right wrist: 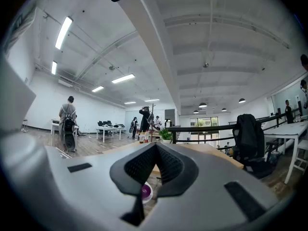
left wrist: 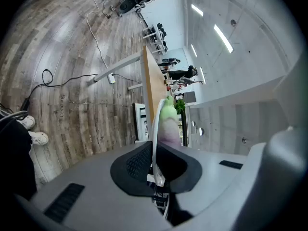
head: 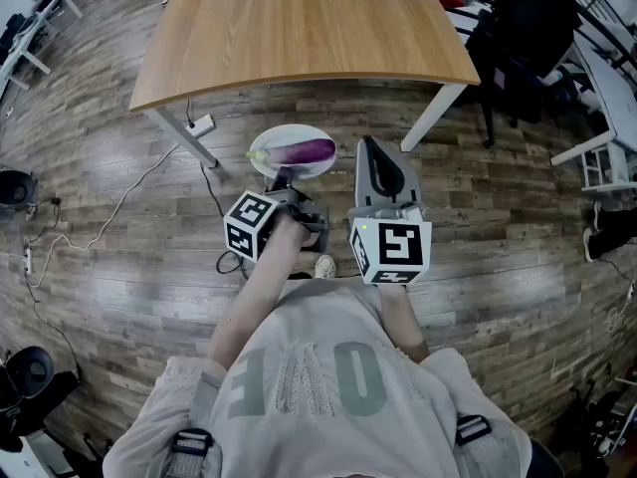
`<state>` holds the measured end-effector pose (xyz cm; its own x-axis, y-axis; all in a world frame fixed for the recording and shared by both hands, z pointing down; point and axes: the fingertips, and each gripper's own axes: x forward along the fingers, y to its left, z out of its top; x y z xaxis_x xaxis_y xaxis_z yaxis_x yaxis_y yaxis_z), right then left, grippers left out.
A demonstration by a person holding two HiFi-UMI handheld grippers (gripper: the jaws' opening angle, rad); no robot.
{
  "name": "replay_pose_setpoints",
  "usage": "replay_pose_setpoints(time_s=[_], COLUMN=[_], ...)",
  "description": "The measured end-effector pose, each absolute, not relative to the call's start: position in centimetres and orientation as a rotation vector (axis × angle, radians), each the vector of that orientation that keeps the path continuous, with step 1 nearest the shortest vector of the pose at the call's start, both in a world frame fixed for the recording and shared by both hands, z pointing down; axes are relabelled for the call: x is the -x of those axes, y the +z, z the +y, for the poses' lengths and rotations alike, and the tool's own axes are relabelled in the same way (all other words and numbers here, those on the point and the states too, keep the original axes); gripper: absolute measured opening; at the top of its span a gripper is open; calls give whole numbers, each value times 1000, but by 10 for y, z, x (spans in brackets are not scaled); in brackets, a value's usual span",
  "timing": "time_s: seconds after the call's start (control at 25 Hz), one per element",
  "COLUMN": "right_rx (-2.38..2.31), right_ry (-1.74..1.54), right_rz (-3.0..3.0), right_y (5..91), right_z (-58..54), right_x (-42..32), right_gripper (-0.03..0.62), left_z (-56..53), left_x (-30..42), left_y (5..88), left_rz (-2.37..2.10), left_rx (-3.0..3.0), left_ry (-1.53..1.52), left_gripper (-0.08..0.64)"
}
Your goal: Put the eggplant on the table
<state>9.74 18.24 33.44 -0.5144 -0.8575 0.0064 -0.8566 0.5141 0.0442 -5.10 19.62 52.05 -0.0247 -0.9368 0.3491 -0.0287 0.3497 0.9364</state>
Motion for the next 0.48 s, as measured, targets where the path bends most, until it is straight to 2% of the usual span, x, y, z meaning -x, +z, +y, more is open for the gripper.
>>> replay_pose_setpoints(time_s=[0.48], right_rx=[-1513], right_ry=[-28], right_rz=[-2721], right_y=[345], right_z=[167], right_x=[-82], right_gripper=[17], left_z=[190], left_x=[65], left_y=[521], left_rz=[-1407], left_rx=[-942], left_ry=[-947], left_gripper=[23])
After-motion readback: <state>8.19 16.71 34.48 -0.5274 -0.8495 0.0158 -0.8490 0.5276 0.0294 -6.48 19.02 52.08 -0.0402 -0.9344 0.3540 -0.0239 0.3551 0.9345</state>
